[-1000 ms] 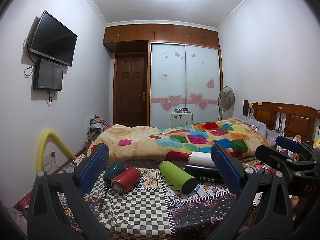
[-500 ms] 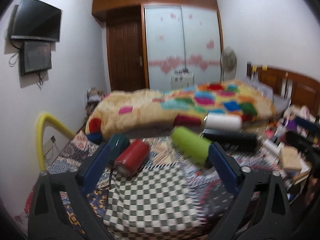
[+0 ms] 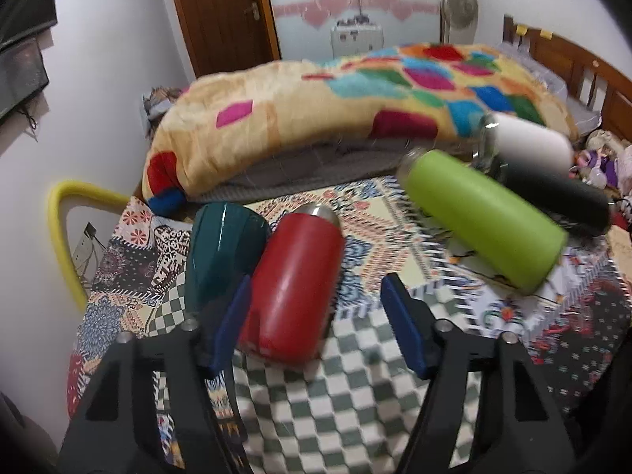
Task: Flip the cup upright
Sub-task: 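Lower the left tool onto the red thermos and close around its body, then lift the red thermos with the left tool and carry it toward the right tool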
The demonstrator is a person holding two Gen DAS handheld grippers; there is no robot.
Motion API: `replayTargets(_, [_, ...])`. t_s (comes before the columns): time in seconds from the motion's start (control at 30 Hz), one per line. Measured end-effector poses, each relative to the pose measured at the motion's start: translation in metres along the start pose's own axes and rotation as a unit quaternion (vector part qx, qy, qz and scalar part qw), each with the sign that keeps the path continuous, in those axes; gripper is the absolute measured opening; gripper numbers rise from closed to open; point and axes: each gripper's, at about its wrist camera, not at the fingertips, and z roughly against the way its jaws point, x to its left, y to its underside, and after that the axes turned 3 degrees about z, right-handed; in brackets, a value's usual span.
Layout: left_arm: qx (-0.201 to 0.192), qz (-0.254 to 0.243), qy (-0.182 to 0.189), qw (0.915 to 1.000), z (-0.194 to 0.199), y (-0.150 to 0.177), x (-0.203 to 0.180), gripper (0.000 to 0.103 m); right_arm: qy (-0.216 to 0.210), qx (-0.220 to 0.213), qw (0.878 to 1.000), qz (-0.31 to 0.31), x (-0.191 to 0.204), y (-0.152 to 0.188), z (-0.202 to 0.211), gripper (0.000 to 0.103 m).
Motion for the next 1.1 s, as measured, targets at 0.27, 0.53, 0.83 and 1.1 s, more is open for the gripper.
replayTargets(0.27, [0.049, -0.005, 0.002, 0.9988, -0.042, -0.010, 0.015, 0.067, -0.011, 0.013, 1.000, 0.000, 0.002, 0.005, -0.017, 0.103])
replayTargets(0.53, [0.071, -0.015, 0.012, 0.9973, -0.050, -0.018, 0.012, 0.067, -0.013, 0.018, 1.000, 0.000, -0.002, 0.008, -0.027, 0.103])
replayTargets(0.83, [0.113, -0.034, 0.021, 0.9928, -0.076, -0.027, -0.002, 0.069, -0.015, 0.022, 1.000, -0.012, -0.007, 0.011, -0.027, 0.103])
replayTargets(1.1, [0.111, -0.037, 0.002, 0.9932, -0.069, -0.012, -0.008, 0.065, -0.011, 0.016, 1.000, -0.015, -0.011, 0.007, -0.021, 0.103])
